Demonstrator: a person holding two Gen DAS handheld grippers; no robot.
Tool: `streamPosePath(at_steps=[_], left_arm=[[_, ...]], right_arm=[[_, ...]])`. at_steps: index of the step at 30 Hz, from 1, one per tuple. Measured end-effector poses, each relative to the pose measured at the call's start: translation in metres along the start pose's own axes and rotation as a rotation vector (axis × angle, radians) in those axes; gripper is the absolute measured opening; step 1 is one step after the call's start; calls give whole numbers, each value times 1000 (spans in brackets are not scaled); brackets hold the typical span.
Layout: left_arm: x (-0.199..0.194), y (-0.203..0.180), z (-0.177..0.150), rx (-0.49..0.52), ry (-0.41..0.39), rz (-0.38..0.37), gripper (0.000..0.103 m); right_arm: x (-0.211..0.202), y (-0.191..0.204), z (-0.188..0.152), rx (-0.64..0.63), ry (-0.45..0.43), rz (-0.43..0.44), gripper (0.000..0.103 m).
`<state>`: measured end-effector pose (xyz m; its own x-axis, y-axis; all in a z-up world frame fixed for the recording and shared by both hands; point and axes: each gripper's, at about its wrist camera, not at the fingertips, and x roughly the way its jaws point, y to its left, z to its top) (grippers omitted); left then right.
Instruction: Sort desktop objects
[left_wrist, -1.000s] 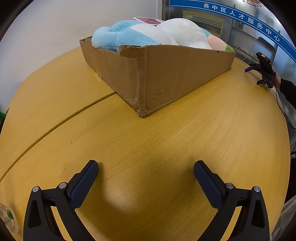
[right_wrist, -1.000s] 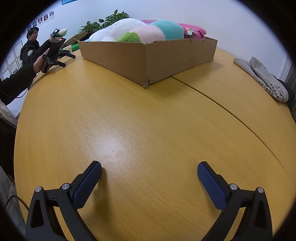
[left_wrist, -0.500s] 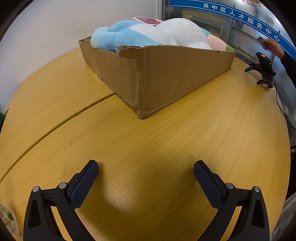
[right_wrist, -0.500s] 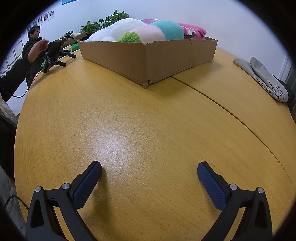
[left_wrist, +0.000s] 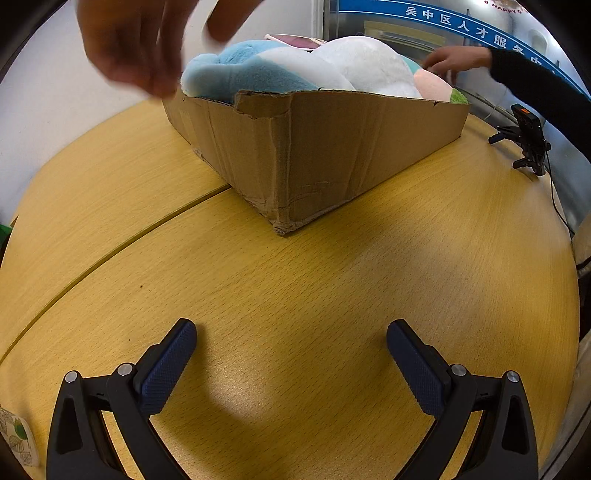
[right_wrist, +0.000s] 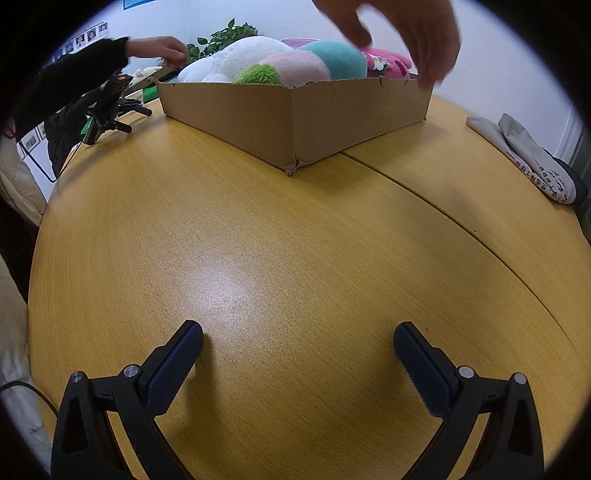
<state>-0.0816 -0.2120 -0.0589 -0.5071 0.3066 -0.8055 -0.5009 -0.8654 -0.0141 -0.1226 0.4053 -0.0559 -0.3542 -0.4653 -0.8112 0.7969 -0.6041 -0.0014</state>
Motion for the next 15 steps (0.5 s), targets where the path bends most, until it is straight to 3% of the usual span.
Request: streamPosePath(at_steps=[15], left_arm=[[4, -9, 3, -1, 0, 1, 103]], right_arm=[[0, -1, 0, 0, 0, 1, 103]])
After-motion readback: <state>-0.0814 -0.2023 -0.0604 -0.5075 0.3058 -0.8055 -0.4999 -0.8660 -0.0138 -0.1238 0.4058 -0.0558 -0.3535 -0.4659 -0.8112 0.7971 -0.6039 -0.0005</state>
